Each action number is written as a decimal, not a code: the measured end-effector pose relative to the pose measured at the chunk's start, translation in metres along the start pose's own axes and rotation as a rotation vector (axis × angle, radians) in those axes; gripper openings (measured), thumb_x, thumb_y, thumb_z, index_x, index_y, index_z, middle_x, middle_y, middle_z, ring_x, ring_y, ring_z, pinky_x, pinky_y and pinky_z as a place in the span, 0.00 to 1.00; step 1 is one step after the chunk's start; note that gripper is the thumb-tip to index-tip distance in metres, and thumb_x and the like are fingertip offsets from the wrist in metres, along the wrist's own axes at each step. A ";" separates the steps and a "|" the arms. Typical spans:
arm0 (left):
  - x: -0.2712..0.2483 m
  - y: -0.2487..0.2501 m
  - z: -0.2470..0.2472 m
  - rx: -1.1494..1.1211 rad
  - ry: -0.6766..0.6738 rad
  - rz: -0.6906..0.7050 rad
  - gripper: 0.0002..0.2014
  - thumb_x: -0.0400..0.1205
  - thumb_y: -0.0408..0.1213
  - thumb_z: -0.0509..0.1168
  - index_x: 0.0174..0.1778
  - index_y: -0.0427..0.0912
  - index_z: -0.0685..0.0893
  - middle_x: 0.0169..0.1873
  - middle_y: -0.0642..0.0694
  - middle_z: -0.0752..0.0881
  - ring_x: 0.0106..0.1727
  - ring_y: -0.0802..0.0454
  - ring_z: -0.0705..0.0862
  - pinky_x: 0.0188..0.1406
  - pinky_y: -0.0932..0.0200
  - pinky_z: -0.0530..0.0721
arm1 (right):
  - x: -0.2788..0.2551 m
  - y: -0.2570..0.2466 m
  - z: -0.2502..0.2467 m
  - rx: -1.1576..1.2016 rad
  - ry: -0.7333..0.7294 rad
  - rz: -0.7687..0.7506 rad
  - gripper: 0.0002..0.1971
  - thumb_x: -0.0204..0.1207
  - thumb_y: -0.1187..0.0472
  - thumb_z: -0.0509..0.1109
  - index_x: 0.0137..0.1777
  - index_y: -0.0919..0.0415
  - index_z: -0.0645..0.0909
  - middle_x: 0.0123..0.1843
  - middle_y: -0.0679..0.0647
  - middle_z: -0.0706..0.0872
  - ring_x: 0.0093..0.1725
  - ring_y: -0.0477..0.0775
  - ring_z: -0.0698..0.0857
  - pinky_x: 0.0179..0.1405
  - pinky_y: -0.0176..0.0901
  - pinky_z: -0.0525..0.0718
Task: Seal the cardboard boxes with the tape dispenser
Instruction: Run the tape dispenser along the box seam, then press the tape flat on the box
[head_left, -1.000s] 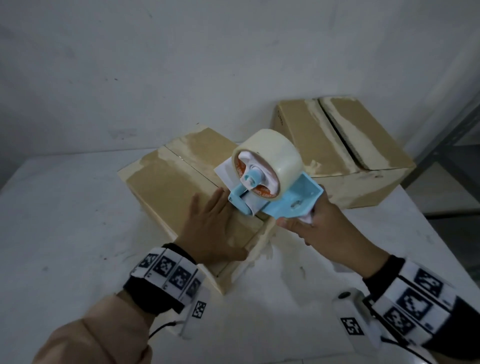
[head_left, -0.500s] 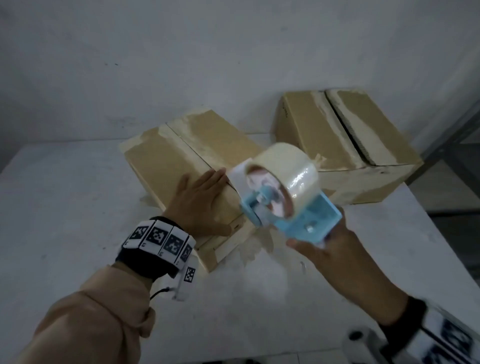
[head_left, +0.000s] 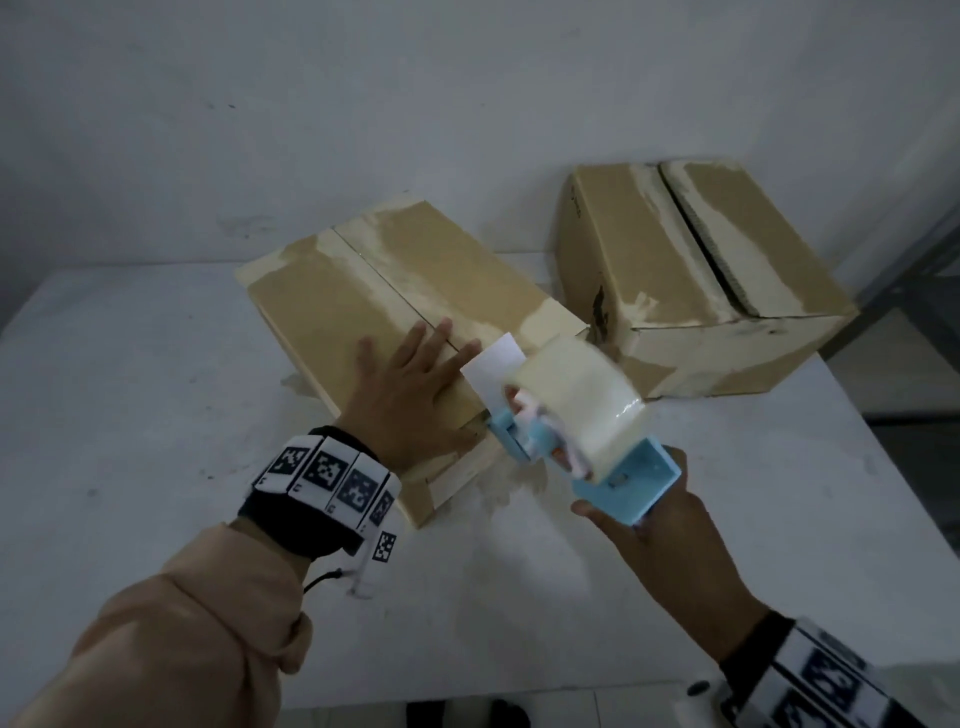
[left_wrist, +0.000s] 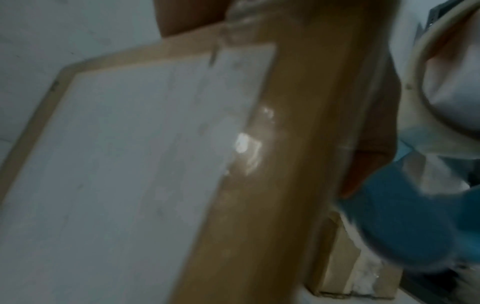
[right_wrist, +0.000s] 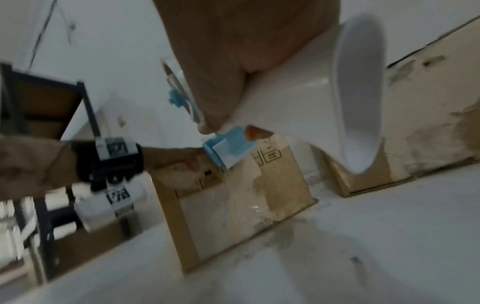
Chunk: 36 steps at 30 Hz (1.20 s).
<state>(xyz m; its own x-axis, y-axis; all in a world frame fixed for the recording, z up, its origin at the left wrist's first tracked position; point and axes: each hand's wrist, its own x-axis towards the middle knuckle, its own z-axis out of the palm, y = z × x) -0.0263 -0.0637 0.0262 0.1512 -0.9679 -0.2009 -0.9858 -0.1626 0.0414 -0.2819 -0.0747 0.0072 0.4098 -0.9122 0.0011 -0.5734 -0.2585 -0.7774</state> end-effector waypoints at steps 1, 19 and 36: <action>-0.001 -0.002 0.000 -0.009 -0.011 0.002 0.54 0.54 0.75 0.33 0.80 0.61 0.41 0.82 0.50 0.39 0.83 0.48 0.41 0.74 0.28 0.45 | -0.002 0.006 0.000 -0.069 -0.020 -0.026 0.29 0.62 0.56 0.81 0.52 0.50 0.62 0.35 0.36 0.75 0.29 0.37 0.77 0.27 0.27 0.73; -0.003 -0.005 0.023 0.099 0.499 0.271 0.19 0.77 0.45 0.55 0.64 0.49 0.72 0.61 0.46 0.86 0.60 0.44 0.84 0.45 0.33 0.83 | -0.007 0.054 0.003 0.076 0.126 0.140 0.38 0.66 0.64 0.79 0.69 0.40 0.62 0.47 0.39 0.80 0.40 0.42 0.85 0.41 0.39 0.86; -0.018 -0.078 0.016 -0.141 0.578 0.148 0.19 0.79 0.56 0.59 0.41 0.42 0.81 0.31 0.42 0.82 0.32 0.43 0.79 0.33 0.53 0.80 | 0.029 0.073 0.041 -0.503 -0.066 -0.312 0.47 0.37 0.67 0.87 0.60 0.58 0.69 0.33 0.54 0.88 0.27 0.59 0.85 0.29 0.43 0.72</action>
<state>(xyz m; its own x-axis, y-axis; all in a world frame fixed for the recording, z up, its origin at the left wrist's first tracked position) 0.0463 -0.0309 0.0108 0.0674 -0.9230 0.3788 -0.9862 -0.0041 0.1655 -0.2827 -0.1068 -0.0753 0.6471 -0.7512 0.1302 -0.6777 -0.6450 -0.3531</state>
